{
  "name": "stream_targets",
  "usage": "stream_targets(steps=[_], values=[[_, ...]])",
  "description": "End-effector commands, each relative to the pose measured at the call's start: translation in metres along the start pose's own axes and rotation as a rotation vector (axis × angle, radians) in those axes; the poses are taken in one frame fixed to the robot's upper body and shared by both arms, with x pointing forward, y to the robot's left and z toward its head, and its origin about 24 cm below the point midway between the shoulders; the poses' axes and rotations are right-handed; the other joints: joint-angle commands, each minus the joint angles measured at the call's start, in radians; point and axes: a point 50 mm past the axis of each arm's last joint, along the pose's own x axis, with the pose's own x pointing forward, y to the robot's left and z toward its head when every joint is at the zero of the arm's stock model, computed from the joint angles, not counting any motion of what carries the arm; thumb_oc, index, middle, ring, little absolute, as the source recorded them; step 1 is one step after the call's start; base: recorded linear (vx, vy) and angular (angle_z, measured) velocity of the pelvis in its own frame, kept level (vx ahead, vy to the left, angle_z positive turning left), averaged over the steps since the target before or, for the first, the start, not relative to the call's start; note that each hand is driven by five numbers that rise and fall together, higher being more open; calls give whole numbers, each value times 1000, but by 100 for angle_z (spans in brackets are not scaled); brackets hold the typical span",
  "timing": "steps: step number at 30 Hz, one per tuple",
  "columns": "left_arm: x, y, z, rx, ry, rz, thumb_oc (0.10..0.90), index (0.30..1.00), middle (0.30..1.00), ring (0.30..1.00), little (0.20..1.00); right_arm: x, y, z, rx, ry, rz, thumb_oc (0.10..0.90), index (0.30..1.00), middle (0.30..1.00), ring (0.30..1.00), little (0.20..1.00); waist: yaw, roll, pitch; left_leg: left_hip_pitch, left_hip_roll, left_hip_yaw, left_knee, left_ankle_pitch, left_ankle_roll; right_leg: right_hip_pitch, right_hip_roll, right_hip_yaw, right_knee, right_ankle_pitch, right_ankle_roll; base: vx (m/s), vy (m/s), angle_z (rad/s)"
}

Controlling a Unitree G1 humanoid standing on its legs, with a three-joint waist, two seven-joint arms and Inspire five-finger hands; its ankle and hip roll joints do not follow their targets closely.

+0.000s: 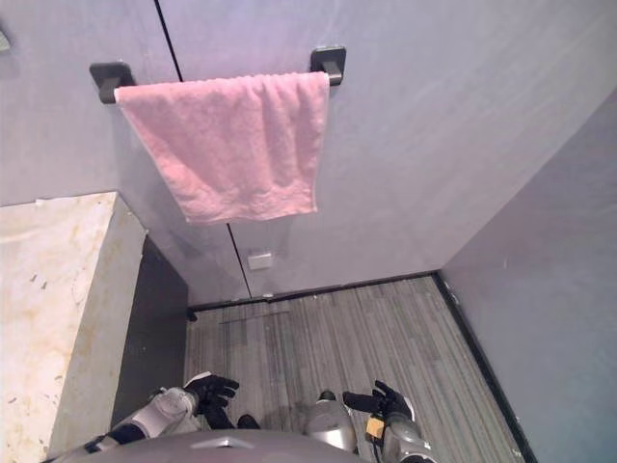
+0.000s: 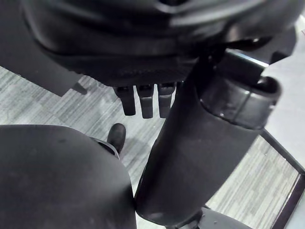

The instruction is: Organize the bathroom.

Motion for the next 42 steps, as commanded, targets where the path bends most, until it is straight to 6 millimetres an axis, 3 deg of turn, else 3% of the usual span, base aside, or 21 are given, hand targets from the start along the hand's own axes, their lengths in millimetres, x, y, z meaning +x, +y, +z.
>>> stream_targets(steps=[1,2,3,4,6,7,8,10,11,13,22,26,29,33,39,40,42], values=[[-6,10,-46,-86,201,77,800,900,900,900,900,3,9,25,11,-101,30,800,900,900,900,900,3,8,24,32,-59,-19,48,-71,-37,-143,-37,-21,-135,207,124,-233,137,-15],[-7,12,-49,-138,195,104,800,900,900,900,900,3,11,24,8,-102,34,800,900,900,900,900,9,16,27,28,-52,-17,39,-58,-38,-143,-36,-26,-94,182,116,-312,128,-20],[-9,17,-54,-218,199,131,800,900,900,900,900,2,13,22,-4,-108,44,800,900,900,900,900,24,38,29,10,-27,-11,29,-25,-39,-128,-17,-37,-2,94,84,-275,107,-23],[-9,17,-54,-218,199,131,800,900,900,900,900,2,12,22,-5,-108,44,800,900,900,900,900,23,37,29,10,-28,-11,29,-24,-39,-130,-18,-37,3,90,84,-322,103,-20],[-12,20,-64,-349,210,208,800,900,900,900,900,1,14,19,-30,-109,62,800,900,900,900,900,38,66,20,-28,14,-16,21,33,-55,-102,49,2,125,-49,39,-276,42,-13],[-12,20,-64,-350,210,209,800,900,900,900,900,1,14,20,-30,-109,62,800,900,900,900,900,40,67,17,-32,16,-15,21,36,-56,-105,52,2,120,-43,37,-271,-21,7],[-14,24,-70,-443,209,283,800,900,900,900,900,1,14,16,-21,-97,52,800,900,900,900,900,39,60,4,-50,19,-35,20,46,-57,-68,113,63,132,-109,21,-168,-39,20],[-14,25,-72,-474,216,309,800,900,900,900,900,1,14,15,-19,-93,50,800,900,900,900,900,43,57,-6,-64,21,-37,21,48,-57,-54,142,85,113,-115,14,-171,-101,27],[-17,28,-78,-576,241,395,800,900,900,900,900,1,13,11,2,-80,41,800,900,900,900,900,52,24,-33,-100,-1,-62,29,47,-51,23,199,152,25,-129,-5,-147,-169,27],[-19,23,-87,-638,290,423,800,900,900,900,900,0,15,9,15,-69,42,800,900,900,900,900,66,-6,-46,-151,-31,-83,53,50,-55,66,230,207,-81,-89,-15,-182,-201,43],[-20,-2,-99,-640,341,345,800,900,900,900,900,3,23,37,-129,-162,97,800,900,900,900,900,124,-20,-4,-356,-35,-38,144,120,-72,160,280,269,-207,-40,-58,-137,-87,17],[-22,-2,-105,-658,342,359,800,900,900,900,900,4,25,41,-131,-155,103,800,900,900,900,900,127,-38,11,-382,5,-27,270,79,-63,156,249,236,-224,-26,-71,-165,-33,23],[-24,0,-108,-716,336,359,800,900,900,900,900,5,25,43,-150,-145,64,800,900,900,900,900,115,-58,8,-318,49,-35,370,-21,-43,118,179,146,-236,2,-71,-228,61,31],[-22,9,-101,-739,295,362,800,900,900,900,900,6,17,41,-182,-120,28,800,900,900,900,900,101,-60,3,-240,97,-104,459,-71,-81,105,127,93,-233,2,-74,-165,108,66],[-19,14,-91,-729,288,376,800,900,900,900,900,6,4,37,-160,-98,-37,800,900,900,900,900,58,-55,-22,-140,217,-106,481,-47,-125,79,74,44,-236,32,-69,-148,172,68],[-17,14,-86,-698,278,367,800,900,900,900,900,6,-6,41,-137,-123,-110,800,900,900,900,900,33,-37,-36,-69,269,-78,429,-29,-147,57,53,11,-236,59,-58,-168,319,101],[-15,13,-82,-696,270,366,800,900,900,900,900,6,-14,46,-117,-140,-148,800,900,900,900,900,21,-19,-40,-30,290,-59,388,-25,-160,50,39,-12,-241,78,-45,-208,397,122]])
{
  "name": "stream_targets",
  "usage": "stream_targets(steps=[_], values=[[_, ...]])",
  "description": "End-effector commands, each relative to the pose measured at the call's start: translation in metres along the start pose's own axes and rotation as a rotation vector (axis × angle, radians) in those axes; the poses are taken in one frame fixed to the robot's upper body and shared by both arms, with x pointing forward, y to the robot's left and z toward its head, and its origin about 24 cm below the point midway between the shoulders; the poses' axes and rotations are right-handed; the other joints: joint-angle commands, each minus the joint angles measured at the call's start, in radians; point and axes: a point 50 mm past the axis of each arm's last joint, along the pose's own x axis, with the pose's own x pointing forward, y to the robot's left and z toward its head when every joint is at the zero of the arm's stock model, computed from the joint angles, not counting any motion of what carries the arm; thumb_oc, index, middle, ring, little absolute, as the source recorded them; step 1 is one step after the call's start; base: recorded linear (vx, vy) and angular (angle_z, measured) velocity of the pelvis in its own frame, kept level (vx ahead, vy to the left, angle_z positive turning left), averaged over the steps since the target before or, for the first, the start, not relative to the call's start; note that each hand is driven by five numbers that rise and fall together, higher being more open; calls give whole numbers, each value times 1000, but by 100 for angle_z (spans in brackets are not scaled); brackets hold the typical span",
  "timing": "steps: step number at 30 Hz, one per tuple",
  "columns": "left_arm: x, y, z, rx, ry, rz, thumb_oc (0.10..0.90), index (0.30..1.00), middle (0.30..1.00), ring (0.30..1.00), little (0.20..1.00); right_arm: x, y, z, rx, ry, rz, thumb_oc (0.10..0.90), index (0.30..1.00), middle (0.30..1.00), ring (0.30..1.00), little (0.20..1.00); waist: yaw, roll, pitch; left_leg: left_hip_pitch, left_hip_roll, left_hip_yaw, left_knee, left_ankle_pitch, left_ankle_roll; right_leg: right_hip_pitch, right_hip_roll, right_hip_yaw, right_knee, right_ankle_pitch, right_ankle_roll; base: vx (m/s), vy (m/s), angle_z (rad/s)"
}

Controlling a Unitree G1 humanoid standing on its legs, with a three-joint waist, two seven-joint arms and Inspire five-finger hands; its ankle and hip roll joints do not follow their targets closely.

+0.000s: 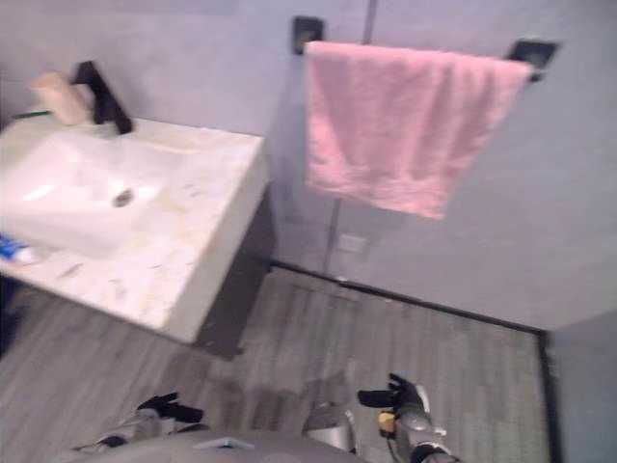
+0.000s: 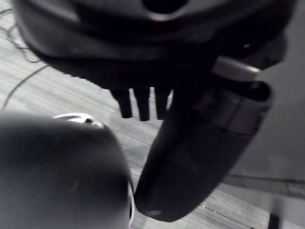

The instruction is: Organize the bathroom.

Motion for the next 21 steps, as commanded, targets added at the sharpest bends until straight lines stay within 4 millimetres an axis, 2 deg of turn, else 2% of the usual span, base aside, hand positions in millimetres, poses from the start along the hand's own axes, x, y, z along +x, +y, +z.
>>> stream_targets(steps=[1,3,4,5,7,8,11,13,14,15,16,17,18,19,20,21], values=[[-1,26,-25,78,62,82,800,900,900,900,900,2,12,30,72,-98,-33,800,900,900,900,900,-1,-43,-72,49,82,48,49,-152,-60,-27,64,16,-301,204,44,-172,309,112],[-1,24,-25,97,51,80,800,900,900,900,900,3,10,31,80,-95,-46,800,900,900,900,900,1,-36,-75,47,75,54,17,-137,-64,-31,57,5,-303,214,55,-191,312,106],[-1,22,-23,121,28,83,800,900,900,900,900,4,5,32,80,-91,-66,800,900,900,900,900,8,-31,-80,43,35,73,-38,-165,-48,-44,22,-19,-297,238,83,-240,402,86],[-1,22,-23,123,24,84,800,900,900,900,900,4,4,32,81,-91,-66,800,900,900,900,900,9,-31,-80,45,29,75,-46,-167,-46,-47,17,-19,-297,242,87,-319,525,23],[-1,25,-21,130,7,96,800,900,900,900,900,5,3,34,82,-84,-73,800,900,900,900,900,16,-29,-76,59,-31,90,-113,-185,-27,-78,-38,-36,-295,293,138,-234,344,52],[-1,25,-21,130,5,98,800,900,900,900,900,5,3,34,84,-84,-73,800,900,900,900,900,17,-30,-76,61,-36,90,-119,-186,-24,-82,-43,-36,-294,298,143,-198,269,49],[-1,27,-17,124,-32,106,800,900,900,900,900,5,4,36,109,-72,-91,800,900,900,900,900,17,-34,-68,75,-107,79,-154,-214,6,-135,-97,-31,-296,358,195,-181,247,11],[-1,34,-10,123,-65,127,800,900,900,900,900,6,4,32,124,-37,-100,800,900,900,900,900,9,-32,-52,92,-146,73,-189,-223,30,-165,-115,-11,-279,383,210,-212,301,31],[-1,36,-8,119,-66,128,800,900,900,900,900,5,5,32,134,-27,-96,800,900,900,900,900,6,-31,-47,93,-152,68,-188,-229,40,-173,-111,10,-252,373,204,-190,290,42],[-1,39,-5,127,-74,133,800,900,900,900,900,5,6,29,143,-15,-91,800,900,900,900,900,-7,-22,-41,91,-156,68,-196,-221,56,-180,-71,61,-189,315,189,-131,214,36],[-1,41,-2,133,-82,138,800,900,900,900,900,5,6,27,144,-11,-87,800,900,900,900,900,-10,-15,-40,86,-158,67,-205,-209,62,-175,-52,69,-161,283,178,-166,223,41],[-1,43,1,124,-81,152,800,900,900,900,900,5,8,27,145,-5,-74,800,900,900,900,900,-6,-1,-42,72,-144,81,-207,-183,64,-155,-12,64,-110,218,150,-107,128,28],[-1,43,1,124,-81,152,800,900,900,900,900,5,8,27,145,-5,-74,800,900,900,900,900,-6,-1,-42,72,-144,81,-207,-183,64,-155,-12,64,-110,218,150,-110,123,47],[-1,45,3,107,-86,170,800,900,900,900,900,5,10,25,148,7,-64,800,900,900,900,900,-11,9,-41,62,-134,81,-207,-167,64,-142,57,95,-65,147,120,-45,85,38],[-1,46,6,105,-94,177,800,900,900,900,900,4,11,23,144,15,-60,800,900,900,900,900,-17,11,-41,59,-134,74,-209,-164,66,-136,96,121,-49,119,108,-48,130,53],[-1,48,14,95,-123,197,800,900,900,900,900,2,15,13,133,42,-52,800,900,900,900,900,-30,-2,-47,47,-154,45,-217,-154,73,-105,177,173,-58,84,81,-6,78,38]])
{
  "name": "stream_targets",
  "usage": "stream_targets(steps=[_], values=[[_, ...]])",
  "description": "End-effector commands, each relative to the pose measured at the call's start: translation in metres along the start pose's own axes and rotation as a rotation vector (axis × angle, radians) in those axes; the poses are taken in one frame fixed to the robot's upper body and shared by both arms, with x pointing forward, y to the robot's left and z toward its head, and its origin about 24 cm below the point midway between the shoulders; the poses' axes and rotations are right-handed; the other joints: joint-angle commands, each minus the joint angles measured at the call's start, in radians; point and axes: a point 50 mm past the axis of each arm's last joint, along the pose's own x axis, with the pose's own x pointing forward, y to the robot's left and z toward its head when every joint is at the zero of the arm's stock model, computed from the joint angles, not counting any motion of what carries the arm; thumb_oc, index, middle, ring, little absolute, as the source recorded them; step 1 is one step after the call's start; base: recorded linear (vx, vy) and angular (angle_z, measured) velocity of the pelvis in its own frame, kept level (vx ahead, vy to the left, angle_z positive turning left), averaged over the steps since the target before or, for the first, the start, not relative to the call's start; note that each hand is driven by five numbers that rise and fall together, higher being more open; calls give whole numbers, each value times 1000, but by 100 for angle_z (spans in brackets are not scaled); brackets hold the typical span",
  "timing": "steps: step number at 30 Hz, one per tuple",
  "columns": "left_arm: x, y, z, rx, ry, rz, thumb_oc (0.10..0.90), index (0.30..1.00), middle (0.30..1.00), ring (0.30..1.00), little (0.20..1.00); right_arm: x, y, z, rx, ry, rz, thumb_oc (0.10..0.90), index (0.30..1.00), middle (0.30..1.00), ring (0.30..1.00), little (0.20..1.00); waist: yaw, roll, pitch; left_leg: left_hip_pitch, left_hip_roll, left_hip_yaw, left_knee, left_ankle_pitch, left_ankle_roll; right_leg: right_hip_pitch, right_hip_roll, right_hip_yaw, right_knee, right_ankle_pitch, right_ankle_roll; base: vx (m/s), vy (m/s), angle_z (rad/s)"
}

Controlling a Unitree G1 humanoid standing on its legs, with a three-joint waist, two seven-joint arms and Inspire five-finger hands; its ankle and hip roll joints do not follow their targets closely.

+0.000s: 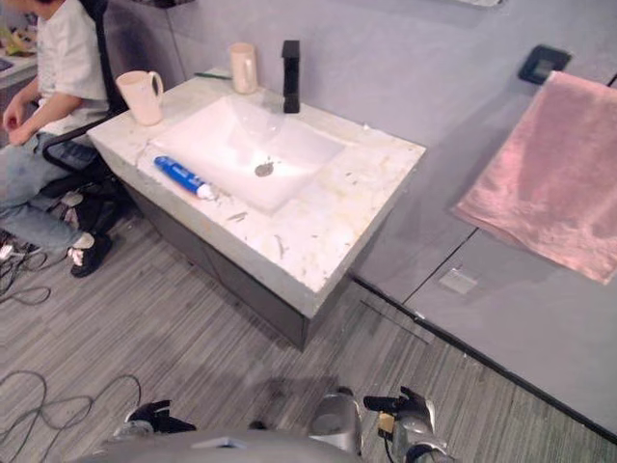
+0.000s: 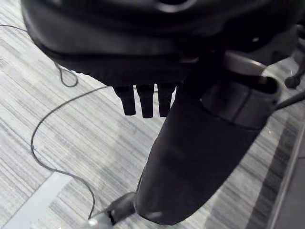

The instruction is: Organize the bathroom.

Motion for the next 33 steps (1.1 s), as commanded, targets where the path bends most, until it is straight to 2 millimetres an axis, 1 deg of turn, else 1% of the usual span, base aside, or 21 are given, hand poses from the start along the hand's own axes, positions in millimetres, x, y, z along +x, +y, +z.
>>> stream_targets(steps=[1,2,3,4,5,6,7,8,10,12,14,16,18,19,22,23,26,28,29,30,33], values=[[3,14,22,-9,-81,75,800,900,900,900,900,2,1,16,26,-30,-15,800,900,900,900,900,-26,-12,-15,-31,52,99,84,-6,-90,72,150,45,-113,-29,-26,-6,66,79],[3,16,25,-42,-90,99,800,900,900,900,900,1,2,9,32,-1,-7,800,900,900,900,900,-29,-25,-20,-38,37,83,84,-5,-86,93,180,64,-138,-30,-37,-7,29,77],[3,17,27,-62,-97,115,800,900,900,900,900,1,3,5,44,12,-9,800,900,900,900,900,-30,-38,-24,-45,23,70,86,-5,-84,113,189,81,-175,-17,-44,-8,27,59],[3,17,27,-67,-98,120,800,900,900,900,900,1,3,4,44,13,-10,800,900,900,900,900,-31,-39,-24,-45,21,68,86,-5,-83,116,190,82,-179,-16,-45,-27,27,34],[3,16,32,-79,-115,143,800,900,900,900,900,0,4,-1,28,34,-11,800,900,900,900,900,-36,-55,-17,-80,16,19,136,-1,-93,129,214,141,-185,-10,-61,-46,19,35],[3,16,33,-105,-104,147,800,900,900,900,900,0,4,-2,7,33,-11,800,900,900,900,900,-36,-62,-14,-97,18,12,170,-5,-98,131,213,149,-184,-8,-66,-70,14,56],[3,16,33,-116,-102,142,800,900,900,900,900,0,3,-1,-3,29,-13,800,900,900,900,900,-35,-74,-7,-132,31,13,242,-7,-108,136,204,149,-184,-4,-75,-95,3,85],[3,17,37,-144,-118,150,800,900,900,900,900,0,2,2,-27,23,-14,800,900,900,900,900,-29,-89,14,-205,66,0,359,20,-132,150,195,148,-183,-1,-93,-94,33,81],[3,21,39,-184,-131,171,800,900,900,900,900,2,-2,4,-12,37,-21,800,900,900,900,900,-18,-100,35,-272,108,-29,434,59,-146,179,194,156,-188,-4,-105,-64,65,49],[3,24,42,-193,-149,200,800,900,900,900,900,2,-3,5,-34,37,-11,800,900,900,900,900,-15,-109,36,-283,127,-18,419,47,-133,202,187,158,-205,-1,-106,8,128,22],[2,26,47,-238,-180,223,800,900,900,900,900,2,-3,3,-75,44,6,800,900,900,900,900,-16,-116,27,-260,118,-11,371,18,-111,219,183,159,-227,3,-103,61,213,31],[1,27,52,-217,-228,254,800,900,900,900,900,1,-2,-3,-113,56,21,800,900,900,900,900,-22,-111,7,-218,107,-9,295,14,-107,221,181,149,-246,3,-94,85,244,7],[0,24,55,-188,-241,231,800,900,900,900,900,0,-1,-9,-124,77,8,800,900,900,900,900,-30,-97,-12,-177,112,-15,216,38,-125,217,176,138,-255,-3,-79,96,324,13],[0,23,56,-182,-247,231,800,900,900,900,900,0,-1,-10,-127,81,6,800,900,900,900,900,-33,-96,-14,-169,112,-14,208,36,-125,216,173,137,-254,-5,-77,79,310,17],[0,20,58,-152,-258,208,800,900,900,900,900,-1,-2,-15,-126,99,-10,800,900,900,900,900,-47,-79,-22,-132,127,-17,147,58,-134,211,161,133,-245,-15,-64,61,353,9],[0,15,58,-142,-252,188,800,900,900,900,900,-1,-2,-15,-126,101,-24,800,900,900,900,900,-56,-65,-29,-108,136,-26,105,66,-134,204,150,133,-231,-27,-54,60,540,19],[-1,10,57,-119,-260,176,800,900,900,900,900,0,-3,-13,-135,98,-27,800,900,900,900,900,-63,-51,-31,-96,142,-36,120,44,-129,176,114,143,-173,-51,-39,43,436,25],[-1,10,57,-111,-267,178,800,900,900,900,900,0,-2,-13,-134,98,-24,800,900,900,900,900,-65,-50,-29,-92,137,-32,130,32,-124,168,102,146,-159,-53,-33,24,347,13],[-1,9,58,-139,-257,201,800,900,900,900,900,-1,0,-11,-142,99,-14,800,900,900,900,900,-77,-34,-23,-71,135,-27,123,17,-110,129,66,150,-87,-67,-12,31,458,13],[-1,9,59,-143,-257,199,800,900,900,900,900,0,0,-11,-145,98,-13,800,900,900,900,900,-78,-32,-22,-68,134,-25,122,15,-108,123,62,151,-76,-70,-9,37,503,14],[0,11,57,-209,-221,215,800,900,900,900,900,0,1,-10,-147,96,33,800,900,900,900,900,-86,4,-7,-56,139,-7,129,2,-90,71,14,159,78,-98,7,40,338,8]])
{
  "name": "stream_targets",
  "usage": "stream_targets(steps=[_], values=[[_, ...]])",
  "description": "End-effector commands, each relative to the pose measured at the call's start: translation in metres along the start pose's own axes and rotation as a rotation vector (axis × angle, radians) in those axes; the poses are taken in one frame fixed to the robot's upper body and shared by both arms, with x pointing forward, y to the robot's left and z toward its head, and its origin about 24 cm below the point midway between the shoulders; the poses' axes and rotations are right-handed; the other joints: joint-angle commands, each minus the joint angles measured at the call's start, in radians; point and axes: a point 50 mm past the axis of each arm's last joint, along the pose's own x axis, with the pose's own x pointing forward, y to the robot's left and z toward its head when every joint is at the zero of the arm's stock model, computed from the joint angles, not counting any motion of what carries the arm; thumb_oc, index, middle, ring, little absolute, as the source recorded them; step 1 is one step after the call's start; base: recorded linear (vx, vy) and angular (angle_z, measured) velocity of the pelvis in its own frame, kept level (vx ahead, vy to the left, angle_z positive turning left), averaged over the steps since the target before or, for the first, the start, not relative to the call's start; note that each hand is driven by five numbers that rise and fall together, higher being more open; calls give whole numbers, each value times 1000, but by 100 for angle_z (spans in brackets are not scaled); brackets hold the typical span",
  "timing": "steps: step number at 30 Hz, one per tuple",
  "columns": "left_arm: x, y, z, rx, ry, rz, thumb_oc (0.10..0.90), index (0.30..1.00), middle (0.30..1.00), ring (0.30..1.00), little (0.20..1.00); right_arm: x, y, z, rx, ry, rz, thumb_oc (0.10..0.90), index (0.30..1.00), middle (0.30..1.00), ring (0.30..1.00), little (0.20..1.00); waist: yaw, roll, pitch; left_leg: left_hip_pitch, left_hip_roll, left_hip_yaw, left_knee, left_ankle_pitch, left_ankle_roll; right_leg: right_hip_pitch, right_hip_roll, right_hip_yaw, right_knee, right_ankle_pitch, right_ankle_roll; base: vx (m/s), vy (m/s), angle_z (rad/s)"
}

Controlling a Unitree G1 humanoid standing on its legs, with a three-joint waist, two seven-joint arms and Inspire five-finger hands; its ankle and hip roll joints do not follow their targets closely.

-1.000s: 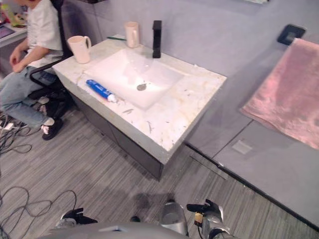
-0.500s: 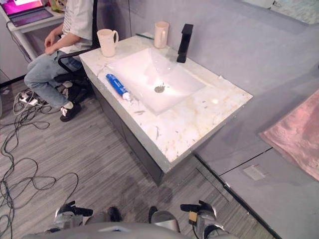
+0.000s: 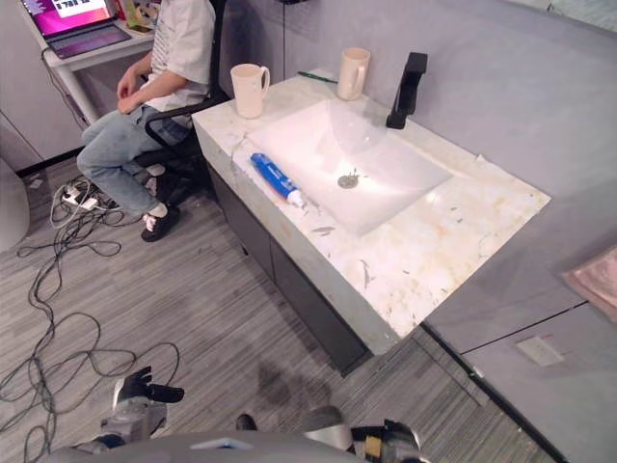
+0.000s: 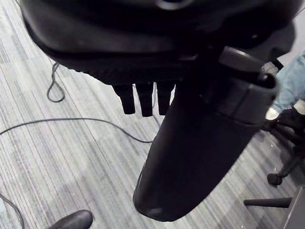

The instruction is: Organize the bathroom.

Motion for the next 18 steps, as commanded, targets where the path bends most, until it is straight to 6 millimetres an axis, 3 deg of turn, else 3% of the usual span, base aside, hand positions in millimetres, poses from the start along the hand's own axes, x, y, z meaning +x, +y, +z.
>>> stream_targets(steps=[1,2,3,5,6,7,9,10,12,13,15,18], values=[[5,14,15,-67,-48,81,800,900,900,900,900,3,-14,21,-78,-52,-14,800,900,900,900,900,-24,47,3,-5,127,41,123,-36,-65,-139,-28,45,173,18,45,61,354,11],[5,14,14,-58,-44,79,800,900,900,900,900,3,-15,22,-77,-53,-15,800,900,900,900,900,-25,51,6,-1,124,46,121,-39,-62,-159,-37,53,200,36,45,81,325,5],[5,16,10,-50,-36,81,800,900,900,900,900,3,-18,21,-78,-52,-16,800,900,900,900,900,-29,61,17,13,117,48,120,-52,-58,-198,-75,76,280,84,40,84,254,6],[4,20,4,-47,-27,94,800,900,900,900,900,4,-24,23,-97,-58,-14,800,900,900,900,900,-28,81,27,29,111,50,113,-64,-59,-247,-91,101,323,143,34,115,287,16],[4,23,-1,-50,-22,94,800,900,900,900,900,5,-26,24,-103,-59,-19,800,900,900,900,900,-32,87,32,37,100,38,109,-69,-55,-263,-64,108,341,146,33,202,380,6],[4,25,-4,-53,-25,83,800,900,900,900,900,5,-25,24,-105,-51,-20,800,900,900,900,900,-38,79,32,46,72,23,103,-70,-46,-265,6,77,306,116,34,240,359,-8],[3,25,-5,-46,-37,84,800,900,900,900,900,4,-22,23,-123,-46,-26,800,900,900,900,900,-41,58,28,56,35,14,93,-70,-37,-241,52,21,210,92,29,218,240,-2],[3,25,-5,-46,-37,84,800,900,900,900,900,4,-22,23,-123,-46,-26,800,900,900,900,900,-41,58,28,56,35,14,93,-70,-37,-241,52,21,210,92,29,176,153,50],[3,21,-1,-32,-52,72,800,900,900,900,900,3,-18,19,-118,-36,-30,800,900,900,900,900,-55,14,12,67,-42,-37,79,-75,-36,-217,138,-19,-3,109,13,312,279,79],[3,18,2,-11,-61,65,800,900,900,900,900,3,-15,11,-87,-11,-34,800,900,900,900,900,-69,-6,-2,74,-90,-102,57,-72,-40,-213,181,-44,-96,154,2,336,310,69],[2,17,2,10,-72,61,800,900,900,900,900,2,-11,2,-63,28,-28,800,900,900,900,900,-82,-14,-9,79,-106,-150,52,-72,-43,-221,201,-48,-118,177,-8,202,193,132],[1,15,2,18,-91,61,800,900,900,900,900,1,-12,-7,-12,71,-49,800,900,900,900,900,-95,-8,-18,74,-103,-188,40,-56,-39,-208,212,-8,-107,162,-24,103,137,96]])
